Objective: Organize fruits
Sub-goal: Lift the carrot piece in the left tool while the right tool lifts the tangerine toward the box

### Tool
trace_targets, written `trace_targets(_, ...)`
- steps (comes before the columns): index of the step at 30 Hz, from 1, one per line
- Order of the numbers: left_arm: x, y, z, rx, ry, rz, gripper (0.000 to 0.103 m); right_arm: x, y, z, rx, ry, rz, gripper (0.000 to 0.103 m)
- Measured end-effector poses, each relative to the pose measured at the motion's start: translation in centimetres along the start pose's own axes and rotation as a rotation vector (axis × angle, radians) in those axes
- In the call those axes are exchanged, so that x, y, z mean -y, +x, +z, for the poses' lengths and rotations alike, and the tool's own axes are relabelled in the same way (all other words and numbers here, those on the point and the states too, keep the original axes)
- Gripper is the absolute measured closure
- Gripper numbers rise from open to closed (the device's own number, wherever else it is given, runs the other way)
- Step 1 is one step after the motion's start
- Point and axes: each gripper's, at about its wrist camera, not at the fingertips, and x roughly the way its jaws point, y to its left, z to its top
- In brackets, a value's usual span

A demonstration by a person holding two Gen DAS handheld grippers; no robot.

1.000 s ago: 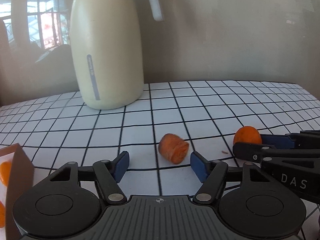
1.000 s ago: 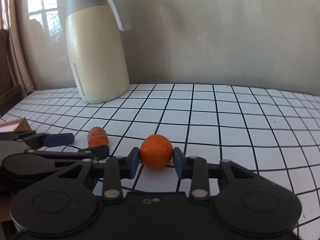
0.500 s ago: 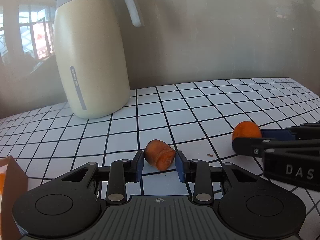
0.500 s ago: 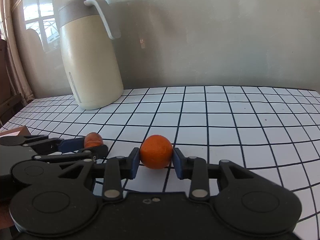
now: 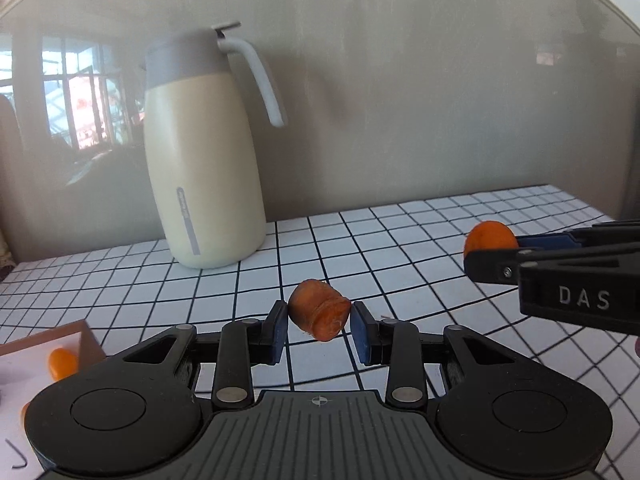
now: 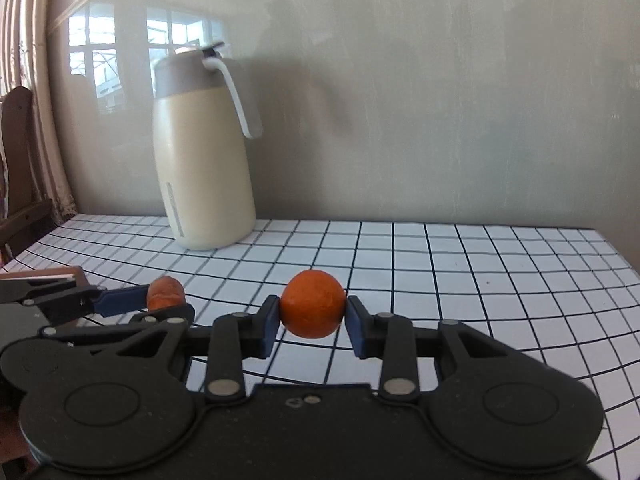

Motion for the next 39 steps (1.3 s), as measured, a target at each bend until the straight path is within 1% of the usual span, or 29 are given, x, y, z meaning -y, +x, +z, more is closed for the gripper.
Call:
trace_targets(6,-1.2,-4.4,-1.3,0.031,-0.052,0.009,0.069,-1.3,-3.7,-0.9,0.023,-0.025,0.001,0.076)
trace_targets(12,-2.4,-8.1,-2.3,0.056,-0.056,0.030,0.069,-3.2,-6.1,-2.0,0.024,-0.058,0.010,0.076)
trace_targets(19,-4.0,-12.0,-3.9,0.078,-0.055,0.060,0.069,-5.0,-8.4,-2.7,0.049,-0.069,0.009,0.076)
trace_targets(23,-5.0,-13.8,-4.8,0.087,-0.066,0.078,0.069,-6.3,-9.3,-2.9,0.055,-0.087,0.019,0.076)
trace_targets(28,-6.4,-16.1,-5.8,0.107,-0.069,0.118,0.069,-8.6,-10.2,-2.7,0.079,-0.118,0.056,0.076)
trace_targets(35,-9.4,-17.8,-6.9,0.112,-0.100,0.178,0.069,-12.2,-10.3,-2.8,0.097,-0.186,0.124,0.076)
trace_targets(39,-10.9,-18.5,-7.2,0.120,-0.115,0.210,0.069,-13.9,-10.1,-2.7,0.102,-0.203,0.156,0.076)
